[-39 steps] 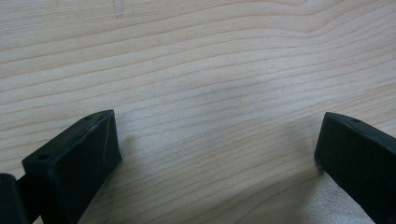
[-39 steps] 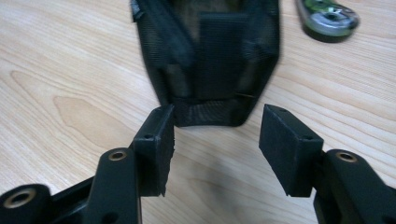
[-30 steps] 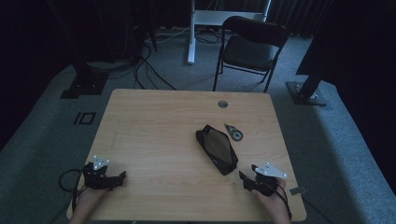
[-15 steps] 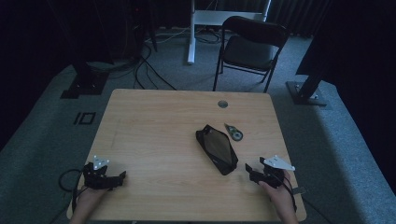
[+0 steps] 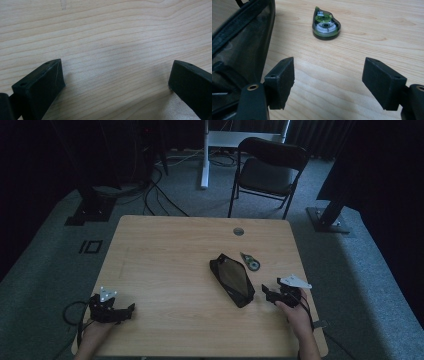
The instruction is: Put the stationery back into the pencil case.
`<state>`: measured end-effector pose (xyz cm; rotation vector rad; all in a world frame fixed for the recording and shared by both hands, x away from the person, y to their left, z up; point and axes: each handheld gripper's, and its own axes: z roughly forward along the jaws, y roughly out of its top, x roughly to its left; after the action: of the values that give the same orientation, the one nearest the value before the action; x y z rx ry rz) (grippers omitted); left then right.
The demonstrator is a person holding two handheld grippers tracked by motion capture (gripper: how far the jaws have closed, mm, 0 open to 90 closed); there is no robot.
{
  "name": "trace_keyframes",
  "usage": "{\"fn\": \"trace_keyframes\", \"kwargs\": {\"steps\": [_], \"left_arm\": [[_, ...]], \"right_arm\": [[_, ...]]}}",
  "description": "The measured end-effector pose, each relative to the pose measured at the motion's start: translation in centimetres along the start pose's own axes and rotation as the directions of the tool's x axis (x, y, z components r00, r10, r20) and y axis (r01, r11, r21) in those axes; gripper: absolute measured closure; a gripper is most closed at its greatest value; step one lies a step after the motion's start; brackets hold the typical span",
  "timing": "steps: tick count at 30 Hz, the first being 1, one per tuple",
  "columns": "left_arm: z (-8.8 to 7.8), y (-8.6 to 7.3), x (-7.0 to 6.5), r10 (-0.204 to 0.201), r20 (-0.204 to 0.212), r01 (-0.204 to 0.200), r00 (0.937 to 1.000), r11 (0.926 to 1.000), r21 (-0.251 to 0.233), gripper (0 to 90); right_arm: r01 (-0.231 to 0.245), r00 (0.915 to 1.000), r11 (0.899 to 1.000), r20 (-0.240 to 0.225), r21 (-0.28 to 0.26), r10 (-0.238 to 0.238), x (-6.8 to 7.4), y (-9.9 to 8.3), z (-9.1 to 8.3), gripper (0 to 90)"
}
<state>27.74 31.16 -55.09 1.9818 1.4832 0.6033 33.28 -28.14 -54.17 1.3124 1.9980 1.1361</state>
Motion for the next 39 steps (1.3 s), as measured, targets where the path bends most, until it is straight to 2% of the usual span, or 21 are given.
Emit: {"fn": "trace_keyframes", "kwargs": {"steps": [10,14,29,32,33,34,39], "left_arm": [[0.0,0.0,0.0,-0.002,0.000,0.002,1.0000,1.0000,-0.002,0.1],[0.0,0.0,0.0,-0.002,0.000,0.002,1.0000,1.0000,-0.001,0.1],[0.0,0.0,0.0,-0.002,0.000,0.002,1.0000,1.0000,0.000,0.1],[0.0,0.0,0.0,-0.002,0.000,0.002,1.0000,1.0000,0.000,0.1],[0.0,0.0,0.0,-0.002,0.000,0.002,1.0000,1.0000,0.000,0.1],[0.0,0.0,0.0,-0.002,0.000,0.002,1.0000,1.0000,-0.001,0.1],[0.0,0.0,0.0,-0.002,0.000,0.002,1.0000,1.0000,0.000,0.1]], "right_arm": [[0.025,0.9997,0.999,-0.007,0.029,-0.025,-0.3,0.8,1.9,25.5],[0.044,0.9990,0.998,-0.015,0.034,-0.043,-0.3,1.8,2.7,25.5],[0.057,0.9965,0.998,-0.063,0.036,-0.055,0.0,3.9,5.2,25.5],[0.064,0.9952,0.997,-0.077,0.035,-0.061,0.1,4.4,5.6,25.5],[0.054,0.9939,0.998,-0.098,0.026,-0.051,0.1,4.7,5.8,25.5],[0.066,0.9927,0.997,-0.103,0.027,-0.063,0.2,4.9,5.9,25.4],[0.071,0.9918,0.997,-0.108,0.028,-0.068,0.2,5.5,6.7,25.4]]}}
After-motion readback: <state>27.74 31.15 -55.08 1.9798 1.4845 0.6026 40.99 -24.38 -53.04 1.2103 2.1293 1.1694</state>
